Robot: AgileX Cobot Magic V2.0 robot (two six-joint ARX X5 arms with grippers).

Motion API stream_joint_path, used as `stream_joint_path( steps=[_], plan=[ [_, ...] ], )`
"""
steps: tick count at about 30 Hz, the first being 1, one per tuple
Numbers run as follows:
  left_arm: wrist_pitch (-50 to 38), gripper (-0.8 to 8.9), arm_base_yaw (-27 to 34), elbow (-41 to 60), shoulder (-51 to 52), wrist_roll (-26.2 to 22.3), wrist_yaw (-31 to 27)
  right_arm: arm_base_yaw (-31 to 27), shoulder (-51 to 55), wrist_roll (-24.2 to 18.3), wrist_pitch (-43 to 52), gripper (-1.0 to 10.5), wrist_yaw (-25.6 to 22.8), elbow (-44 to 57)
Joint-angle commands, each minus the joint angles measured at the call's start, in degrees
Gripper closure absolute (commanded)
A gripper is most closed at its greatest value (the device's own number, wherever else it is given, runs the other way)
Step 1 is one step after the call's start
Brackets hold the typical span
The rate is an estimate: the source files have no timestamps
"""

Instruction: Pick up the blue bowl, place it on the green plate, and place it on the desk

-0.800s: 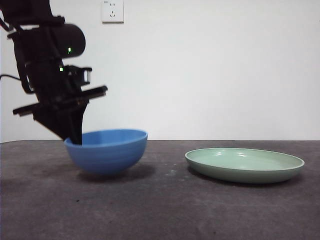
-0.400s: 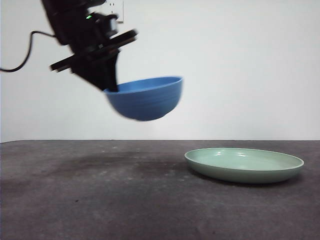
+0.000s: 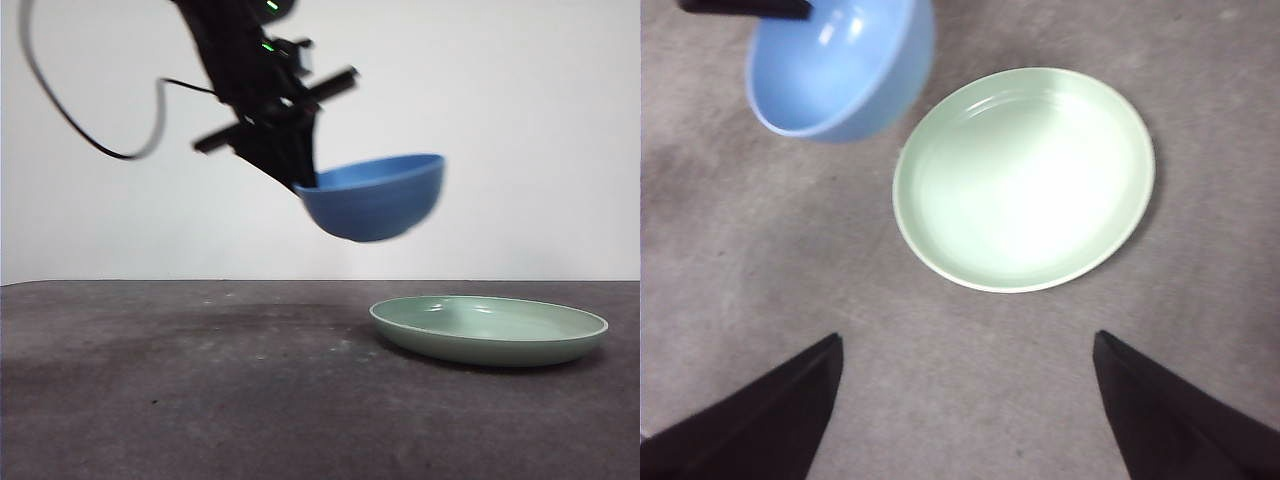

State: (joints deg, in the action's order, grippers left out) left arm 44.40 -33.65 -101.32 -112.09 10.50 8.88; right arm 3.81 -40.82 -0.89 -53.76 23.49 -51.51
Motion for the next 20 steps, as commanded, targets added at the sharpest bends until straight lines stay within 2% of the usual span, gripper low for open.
stream_joint_path(
  steps=[1, 9, 20],
  plan=[
    [1.2, 8.03, -2.3, -7.6, -6.0, 0.7, 0.0, 0.2, 1.2, 0.9, -1.0, 5.4, -1.6, -1.0],
    [5.6, 8.03, -5.8, -23.1, -19.0, 0.7, 0.0, 0.2, 4.3, 0.9, -4.3, 5.4, -2.7, -1.0],
    [4.7, 8.04, -6.6, -25.0, -25.2, 1.0, 0.0, 0.2, 5.8, 1.6, -5.1, 5.4, -2.8, -1.0]
  ],
)
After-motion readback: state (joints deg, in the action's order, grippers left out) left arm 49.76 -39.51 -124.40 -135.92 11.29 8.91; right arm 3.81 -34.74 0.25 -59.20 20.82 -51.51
